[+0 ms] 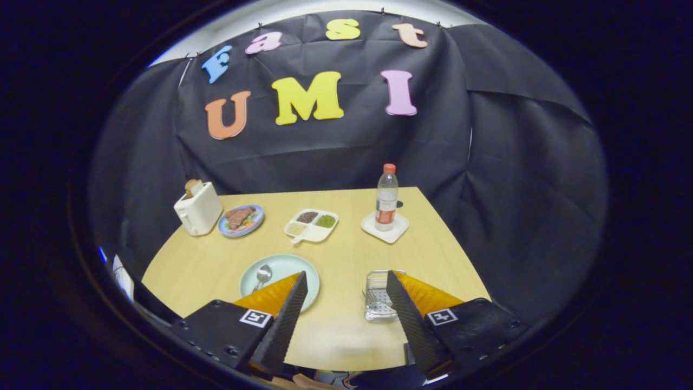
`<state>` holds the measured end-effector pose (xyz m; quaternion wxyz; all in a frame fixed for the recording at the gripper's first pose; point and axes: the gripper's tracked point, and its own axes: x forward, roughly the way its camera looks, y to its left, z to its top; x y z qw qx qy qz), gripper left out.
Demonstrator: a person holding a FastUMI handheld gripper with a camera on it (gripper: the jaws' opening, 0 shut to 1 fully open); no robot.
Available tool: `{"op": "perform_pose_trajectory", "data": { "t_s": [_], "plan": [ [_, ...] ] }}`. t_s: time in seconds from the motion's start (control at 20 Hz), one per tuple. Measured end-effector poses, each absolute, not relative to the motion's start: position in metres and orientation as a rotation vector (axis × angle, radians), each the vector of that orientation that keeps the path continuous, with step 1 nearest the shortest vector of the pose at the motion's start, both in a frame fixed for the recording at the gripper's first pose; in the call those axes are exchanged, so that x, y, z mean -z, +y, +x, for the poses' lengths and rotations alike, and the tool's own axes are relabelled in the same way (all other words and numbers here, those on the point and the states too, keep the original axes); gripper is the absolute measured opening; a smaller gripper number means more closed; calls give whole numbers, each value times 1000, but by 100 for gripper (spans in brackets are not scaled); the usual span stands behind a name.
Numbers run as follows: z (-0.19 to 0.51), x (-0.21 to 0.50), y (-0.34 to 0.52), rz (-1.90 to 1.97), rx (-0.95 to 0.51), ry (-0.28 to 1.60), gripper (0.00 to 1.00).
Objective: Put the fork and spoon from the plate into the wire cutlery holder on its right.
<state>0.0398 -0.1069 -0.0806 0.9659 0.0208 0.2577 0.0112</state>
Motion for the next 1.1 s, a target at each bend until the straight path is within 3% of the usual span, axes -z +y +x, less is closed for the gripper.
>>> {"op": "perform_pose_trajectory", "data": {
  "t_s": [0.65,1.1],
  "plan": [
    [42,61,19,34,-155,364,88],
    [79,118,60,85,-121,508,89]
  ]
}}
